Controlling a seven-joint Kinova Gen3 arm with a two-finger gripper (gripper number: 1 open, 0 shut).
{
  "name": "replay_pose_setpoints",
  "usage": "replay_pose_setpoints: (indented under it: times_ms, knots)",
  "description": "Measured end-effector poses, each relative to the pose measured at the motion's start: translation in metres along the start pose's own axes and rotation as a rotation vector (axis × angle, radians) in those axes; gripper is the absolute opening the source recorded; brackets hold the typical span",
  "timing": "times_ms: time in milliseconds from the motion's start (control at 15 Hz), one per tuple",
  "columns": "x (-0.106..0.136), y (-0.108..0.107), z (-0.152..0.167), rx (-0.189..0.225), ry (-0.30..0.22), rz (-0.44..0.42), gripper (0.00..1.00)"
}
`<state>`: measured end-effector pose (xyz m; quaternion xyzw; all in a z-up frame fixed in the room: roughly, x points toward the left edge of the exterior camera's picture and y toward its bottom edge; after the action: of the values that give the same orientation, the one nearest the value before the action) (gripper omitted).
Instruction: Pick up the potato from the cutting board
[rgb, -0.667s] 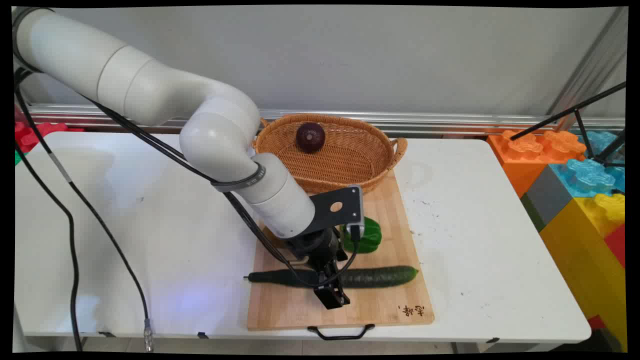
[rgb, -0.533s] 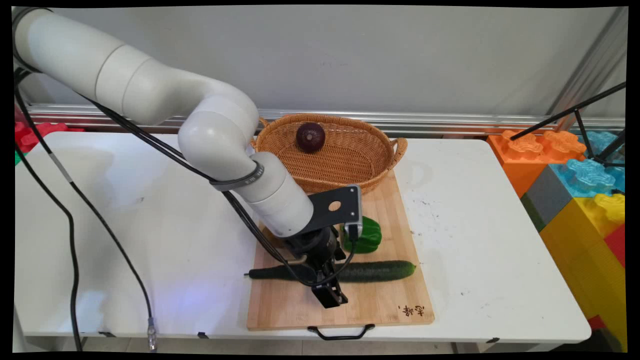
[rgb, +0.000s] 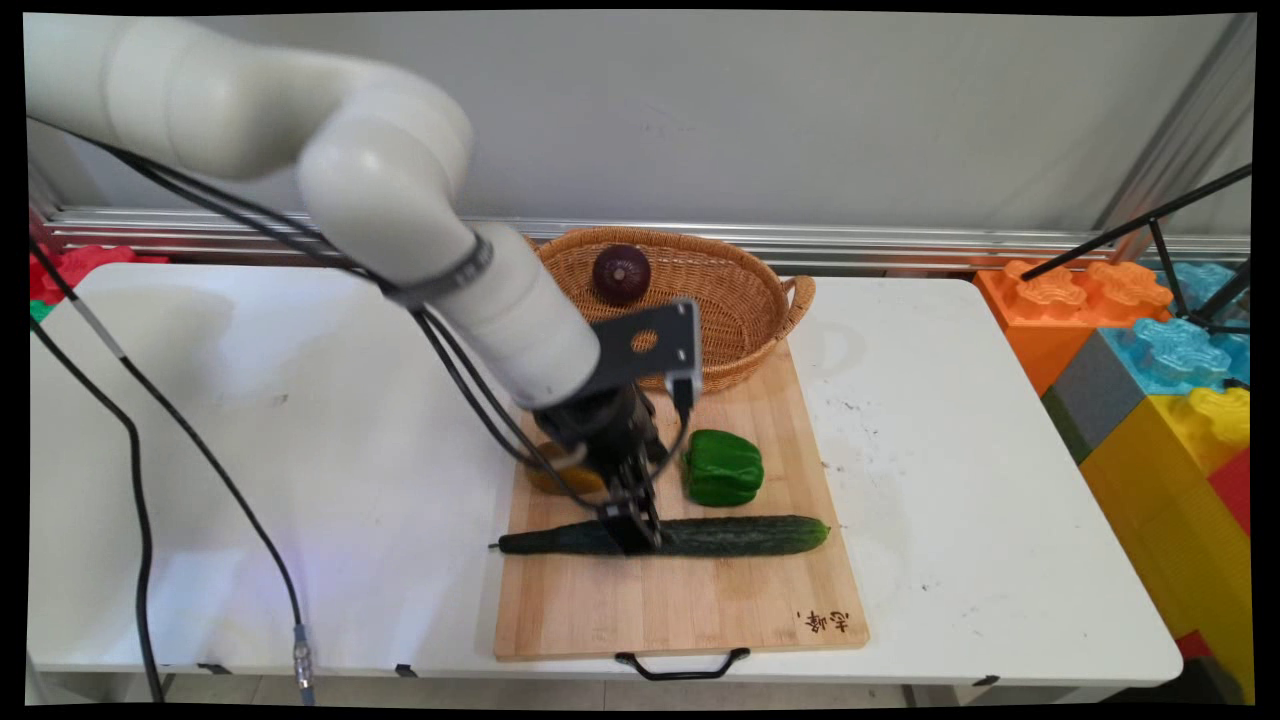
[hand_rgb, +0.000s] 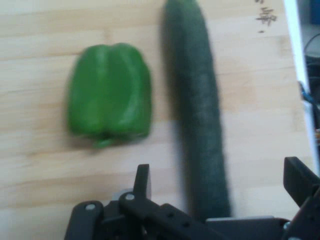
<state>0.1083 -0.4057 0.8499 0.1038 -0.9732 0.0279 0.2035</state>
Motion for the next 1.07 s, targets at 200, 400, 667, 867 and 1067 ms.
replay_pose_setpoints:
  times_ms: [200, 400, 667, 867, 1067]
  knots:
    - [0.0, -0.012, -0.023, 0.039, -0.013, -0.001, 1.0]
    - [-0.008, -0.028, -0.045, 0.075, -0.044, 0.003, 1.0]
    - [-0.023, -0.042, -0.054, 0.079, -0.055, 0.003, 1.0]
    - [-0.035, -0.053, -0.052, 0.065, -0.038, 0.011, 1.0]
    - [-0.055, -0.069, -0.045, 0.038, -0.007, 0.023, 1.0]
